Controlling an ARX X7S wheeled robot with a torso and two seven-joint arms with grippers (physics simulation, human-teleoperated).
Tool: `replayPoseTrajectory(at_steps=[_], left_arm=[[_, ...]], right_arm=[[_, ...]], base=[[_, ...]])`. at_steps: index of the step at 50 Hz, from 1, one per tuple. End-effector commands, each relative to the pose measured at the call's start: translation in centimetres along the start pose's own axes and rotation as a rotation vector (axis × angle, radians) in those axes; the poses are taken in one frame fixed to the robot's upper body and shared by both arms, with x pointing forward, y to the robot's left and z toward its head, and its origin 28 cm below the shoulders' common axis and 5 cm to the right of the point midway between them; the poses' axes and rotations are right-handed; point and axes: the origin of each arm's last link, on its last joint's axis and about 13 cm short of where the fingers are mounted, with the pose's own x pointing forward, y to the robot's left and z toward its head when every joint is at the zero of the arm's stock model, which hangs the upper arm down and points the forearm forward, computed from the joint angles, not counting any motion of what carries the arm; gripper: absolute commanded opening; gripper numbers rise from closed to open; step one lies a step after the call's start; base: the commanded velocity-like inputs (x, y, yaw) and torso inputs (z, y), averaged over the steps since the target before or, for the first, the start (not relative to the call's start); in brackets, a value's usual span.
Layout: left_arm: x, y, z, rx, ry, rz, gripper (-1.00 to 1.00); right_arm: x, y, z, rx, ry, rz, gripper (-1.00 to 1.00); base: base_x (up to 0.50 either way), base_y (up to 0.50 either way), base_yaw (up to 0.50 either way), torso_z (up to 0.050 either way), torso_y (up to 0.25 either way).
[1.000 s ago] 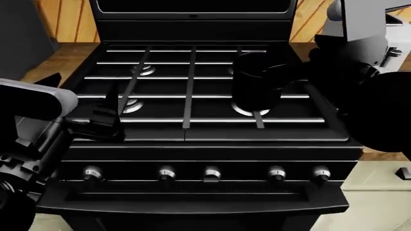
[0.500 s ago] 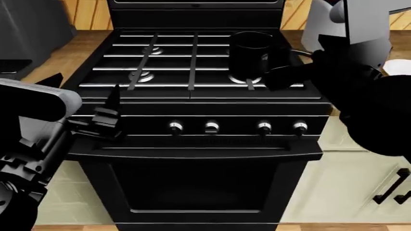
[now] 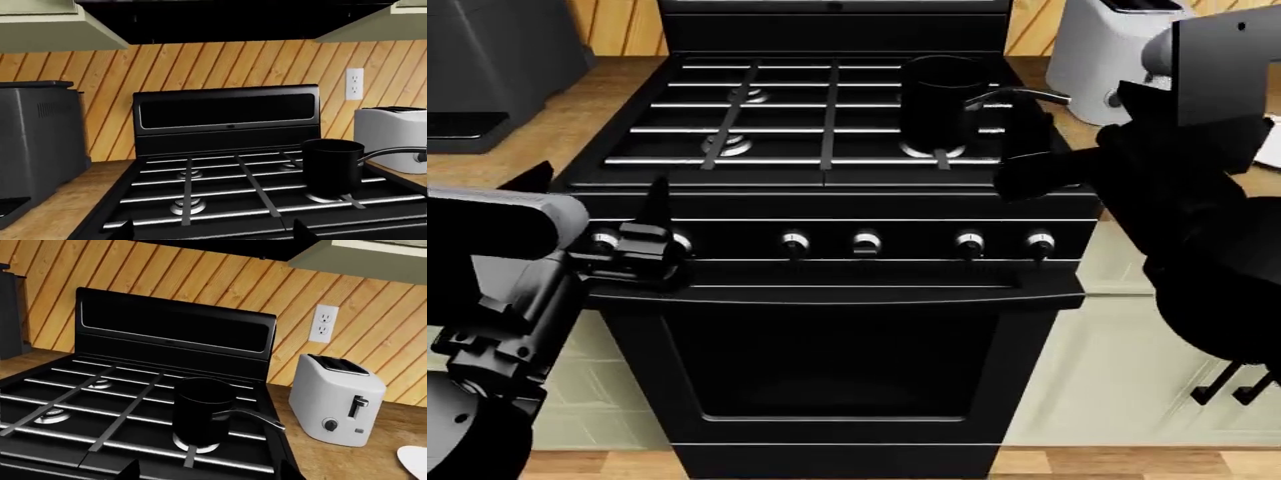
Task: Frozen meat rests on a plate on the counter. Retrieve the meat and place it in a pot on a burner. Then turn the burner on.
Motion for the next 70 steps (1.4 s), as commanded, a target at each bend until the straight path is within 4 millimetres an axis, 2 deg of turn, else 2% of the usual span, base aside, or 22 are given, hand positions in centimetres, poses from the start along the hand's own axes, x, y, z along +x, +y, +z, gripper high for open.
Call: replayPoseTrajectory(at_steps=[1, 7, 21, 28, 70], left_arm=[[0.0, 0.0, -1.6, -0.010, -0.087, 0.039, 1.00], [0.1, -0.1, -1.9, 0.015, -0.085, 0.056, 1.00], [-0.6, -1.1, -3.0, 0.038, -0.078, 0.038, 1.00], [-1.2, -1.4, -3.3, 0.061, -0.065, 0.001, 1.00], [-1.2, -2.2, -4.3, 0.102, -0.037, -0.115, 1.00]], right_arm=[[-1.6, -0.1, -1.9, 0.042, -0.038, -0.050, 1.00], [-2.1, -0.3, -2.8, 0.077, -0.038, -0.068, 1.00], [-3.0, -0.3, -4.6, 0.105, -0.030, -0.080, 1.00], [-3.0, -0.2, -5.0, 0.097, -0.018, -0.077, 1.00], [-2.5, -0.3, -6.5, 0.054, 0.007, -0.079, 1.00]], base=[[0.00, 0.00, 0.00, 0.000, 0.000], [0.00, 0.00, 0.00, -0.005, 0.000], [0.00, 0.00, 0.00, -0.050, 0.000], [0.00, 0.00, 0.00, -0.050, 0.000], [0.00, 0.00, 0.00, -0.050, 0.000]])
